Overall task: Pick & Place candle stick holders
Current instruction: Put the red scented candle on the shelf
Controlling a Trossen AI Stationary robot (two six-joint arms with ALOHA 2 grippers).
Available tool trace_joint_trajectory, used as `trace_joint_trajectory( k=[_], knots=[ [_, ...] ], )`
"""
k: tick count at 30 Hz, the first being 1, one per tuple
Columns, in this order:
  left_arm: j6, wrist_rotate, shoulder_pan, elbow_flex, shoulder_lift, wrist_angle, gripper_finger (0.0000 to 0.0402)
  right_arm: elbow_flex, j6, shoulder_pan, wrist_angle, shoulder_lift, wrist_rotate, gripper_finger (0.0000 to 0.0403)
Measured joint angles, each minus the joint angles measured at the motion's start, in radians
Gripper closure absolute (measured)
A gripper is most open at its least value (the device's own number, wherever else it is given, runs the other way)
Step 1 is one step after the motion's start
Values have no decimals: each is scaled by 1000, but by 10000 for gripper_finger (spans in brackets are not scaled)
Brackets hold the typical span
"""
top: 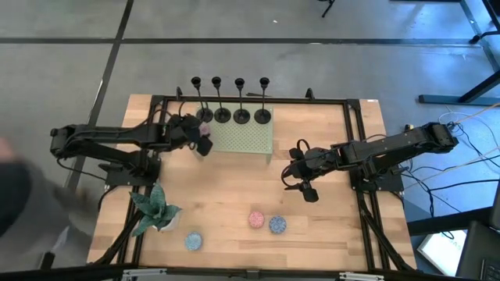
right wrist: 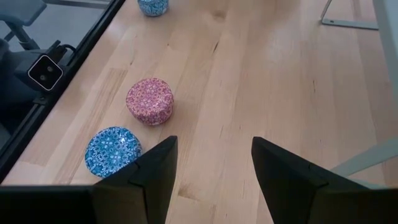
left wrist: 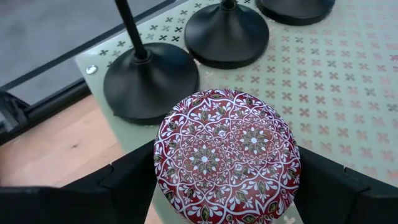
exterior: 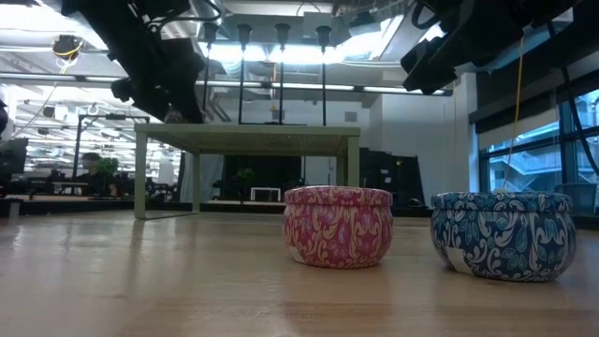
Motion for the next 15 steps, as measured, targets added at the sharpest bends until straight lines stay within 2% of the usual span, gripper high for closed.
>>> trace_joint_trajectory(
  k=[6,15],
  knots=[
    [50,-7,1,1,31,49,95,0,0,0,0,0,0,192],
    [72,-7,0,0,32,59,69,0,2,0,0,0,0,192]
  ],
)
